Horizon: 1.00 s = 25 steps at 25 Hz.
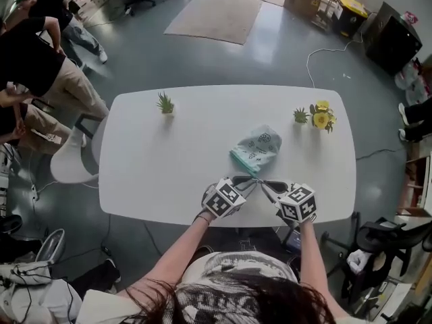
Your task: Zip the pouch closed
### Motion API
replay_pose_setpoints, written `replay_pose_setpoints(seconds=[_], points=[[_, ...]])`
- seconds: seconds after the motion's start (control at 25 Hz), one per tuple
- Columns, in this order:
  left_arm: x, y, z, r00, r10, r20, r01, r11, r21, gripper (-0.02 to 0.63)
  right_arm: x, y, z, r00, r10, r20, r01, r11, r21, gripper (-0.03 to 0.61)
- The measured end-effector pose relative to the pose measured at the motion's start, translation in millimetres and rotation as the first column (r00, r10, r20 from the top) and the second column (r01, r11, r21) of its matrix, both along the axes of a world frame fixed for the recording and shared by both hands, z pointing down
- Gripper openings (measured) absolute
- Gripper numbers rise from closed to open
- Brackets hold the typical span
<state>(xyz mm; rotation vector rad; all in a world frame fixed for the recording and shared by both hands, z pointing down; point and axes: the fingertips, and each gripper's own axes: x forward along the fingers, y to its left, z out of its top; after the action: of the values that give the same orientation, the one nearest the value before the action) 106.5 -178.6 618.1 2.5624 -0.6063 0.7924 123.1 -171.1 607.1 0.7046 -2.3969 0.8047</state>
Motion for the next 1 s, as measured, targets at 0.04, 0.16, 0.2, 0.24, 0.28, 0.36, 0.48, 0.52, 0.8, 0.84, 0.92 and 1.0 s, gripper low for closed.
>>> replay_pose_setpoints(seconds=[0.04,0.16,0.2,0.24,0.28,0.36,0.48,0.52,0.8,0.84,0.92,1.0], points=[[0.2,0.2,0.7,1.000,0.002,0.005,-0.002,1.000,-0.001,0.074,-0.1,0.2,-0.4,1.000,0.000,-0.001,0.000,1.000,0.000,0.006],[-0.9,0.8,3.1,1.000,0.014,0.014,-0.014,1.000,-0.012,0.043,-0.5,-1.3,-1.2,1.000,0.003,-0.009,-0.003,1.000,0.005,0.006],[-0.9,2.2,3.1,1.000,0.023,0.010,-0.022,1.000,-0.018,0.031,-0.2,-1.8,-1.2,1.000,0.007,-0.011,-0.007,1.000,0.006,0.006],[-0.7,3.6,2.7,1.000,0.028,0.003,-0.028,0.999,-0.024,0.023,0.4,-2.0,-1.2,1.000,0.012,-0.011,-0.012,1.000,0.007,0.006],[-0.6,4.4,2.0,1.000,0.028,-0.006,-0.028,0.999,-0.030,0.021,0.9,-1.9,-1.3,1.000,0.015,-0.012,-0.015,1.000,0.007,0.006],[-1.2,4.2,1.4,1.000,0.018,-0.015,-0.018,0.999,-0.041,0.020,0.9,-1.2,-1.5,1.000,0.018,-0.012,-0.018,1.000,0.006,0.006],[-4.5,2.0,2.9,1.000,0.004,-0.003,-0.004,0.998,-0.056,0.018,-1.4,-0.5,-1.4,1.000,0.012,-0.019,-0.011,1.000,0.010,0.005],[-5.9,1.0,3.8,1.000,0.000,0.003,0.000,0.998,-0.060,0.018,-2.1,-0.5,-1.0,1.000,0.008,-0.023,-0.007,1.000,0.013,0.005],[-6.8,-2.6,7.8,1.000,0.006,-0.005,-0.007,0.996,-0.086,0.020,-1.8,-1.4,0.8,0.999,0.002,-0.039,-0.002,1.000,0.018,0.005],[-6.7,-3.5,8.0,1.000,0.010,-0.002,-0.011,0.996,-0.085,0.020,-1.2,-2.1,0.9,0.999,0.004,-0.041,-0.003,1.000,0.020,0.005],[-9.6,-6.9,10.1,1.000,0.006,0.012,-0.005,0.996,-0.084,0.018,0.8,-3.2,1.2,0.999,0.009,-0.045,-0.008,1.000,0.024,0.004],[-17.6,-13.1,14.9,0.999,-0.020,0.027,0.022,0.996,-0.092,0.018,4.2,-3.2,1.4,0.999,0.014,-0.047,-0.013,1.000,0.023,0.003]])
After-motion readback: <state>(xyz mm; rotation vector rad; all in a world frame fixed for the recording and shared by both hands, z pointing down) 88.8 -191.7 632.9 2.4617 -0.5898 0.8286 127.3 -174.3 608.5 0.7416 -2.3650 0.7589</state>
